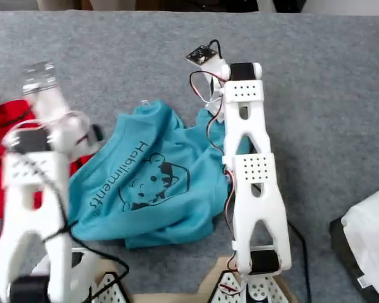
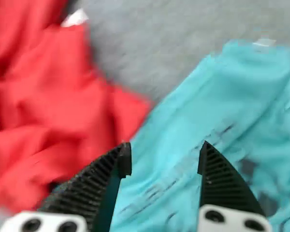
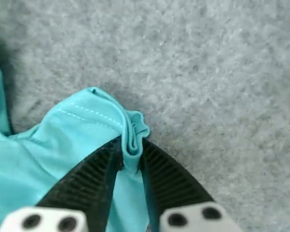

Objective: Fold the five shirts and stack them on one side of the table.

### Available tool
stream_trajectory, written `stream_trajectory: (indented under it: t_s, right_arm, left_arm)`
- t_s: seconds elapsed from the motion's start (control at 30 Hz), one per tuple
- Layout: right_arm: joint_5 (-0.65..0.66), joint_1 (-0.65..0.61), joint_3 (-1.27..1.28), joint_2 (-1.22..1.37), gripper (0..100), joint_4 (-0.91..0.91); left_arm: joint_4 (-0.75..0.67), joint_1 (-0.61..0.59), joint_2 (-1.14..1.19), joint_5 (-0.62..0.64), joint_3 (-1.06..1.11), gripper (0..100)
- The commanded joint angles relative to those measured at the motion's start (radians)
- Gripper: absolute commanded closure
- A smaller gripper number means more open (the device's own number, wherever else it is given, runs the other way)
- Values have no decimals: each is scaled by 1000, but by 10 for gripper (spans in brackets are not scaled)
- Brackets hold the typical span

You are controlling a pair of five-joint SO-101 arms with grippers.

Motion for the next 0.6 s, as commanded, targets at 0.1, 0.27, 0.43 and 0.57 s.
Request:
stream_trajectory:
  t_s: [0.1,0.27,0.43,0.57]
  right_arm:
    - [-5,-10,-47,-1,984,3]
    - [-3,-10,-45,-1,984,0]
    - [-3,-10,-45,-1,984,0]
    - [-3,-10,-44,-1,984,0]
  left_arm:
    - [-304,118,366,147,-106,768]
    - [-330,130,607,158,-328,768]
    - [-324,130,762,204,-526,768]
    - [-324,137,839,215,-621,768]
